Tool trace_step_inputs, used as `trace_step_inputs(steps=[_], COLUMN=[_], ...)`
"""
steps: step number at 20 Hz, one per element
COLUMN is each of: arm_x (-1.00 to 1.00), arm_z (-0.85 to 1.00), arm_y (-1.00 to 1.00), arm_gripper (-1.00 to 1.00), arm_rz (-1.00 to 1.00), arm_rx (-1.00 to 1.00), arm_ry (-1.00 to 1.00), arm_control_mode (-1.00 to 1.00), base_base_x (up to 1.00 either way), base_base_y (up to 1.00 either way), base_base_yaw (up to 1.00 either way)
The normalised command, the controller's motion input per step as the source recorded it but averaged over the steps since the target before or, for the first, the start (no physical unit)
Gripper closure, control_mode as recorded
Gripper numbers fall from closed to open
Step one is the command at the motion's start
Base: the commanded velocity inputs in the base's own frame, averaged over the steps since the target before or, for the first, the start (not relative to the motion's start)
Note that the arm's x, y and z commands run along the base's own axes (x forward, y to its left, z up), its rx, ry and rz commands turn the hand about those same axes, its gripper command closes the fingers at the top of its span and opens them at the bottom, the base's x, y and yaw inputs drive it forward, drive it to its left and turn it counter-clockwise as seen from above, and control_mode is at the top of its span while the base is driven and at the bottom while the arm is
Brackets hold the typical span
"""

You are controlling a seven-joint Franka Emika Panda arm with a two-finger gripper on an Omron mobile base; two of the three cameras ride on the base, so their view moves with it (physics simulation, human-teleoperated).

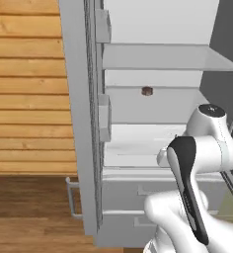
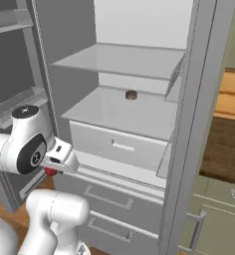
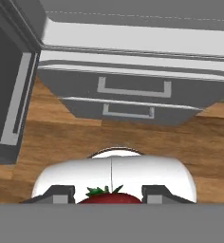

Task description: Take the strawberry from the fridge and place it on top of the pancake, located on the dining counter.

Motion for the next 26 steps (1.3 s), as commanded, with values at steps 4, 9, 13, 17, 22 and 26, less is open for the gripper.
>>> trace_step_inputs(steps=[4, 9, 13, 17, 22, 26], arm_x=[0.0, 0.0, 0.0, 0.0, 0.0, 0.0], arm_z=[0.0, 0.0, 0.0, 0.0, 0.0, 0.0], arm_y=[0.0, 0.0, 0.0, 0.0, 0.0, 0.0], arm_gripper=[1.0, 1.0, 1.0, 1.0, 1.0, 1.0], arm_rz=[0.0, 0.0, 0.0, 0.0, 0.0, 0.0], arm_rx=[0.0, 0.0, 0.0, 0.0, 0.0, 0.0], arm_ry=[0.0, 0.0, 0.0, 0.0, 0.0, 0.0], arm_control_mode=[1.0, 1.0, 1.0, 1.0, 1.0, 1.0], base_base_x=[-0.35, -0.42, -0.33, -0.66, -0.73, -0.52], base_base_y=[-0.47, -0.56, -0.62, -0.28, -0.06, 0.28], base_base_yaw=[0.63, 0.78, 0.92, 0.8, 0.71, 0.64])
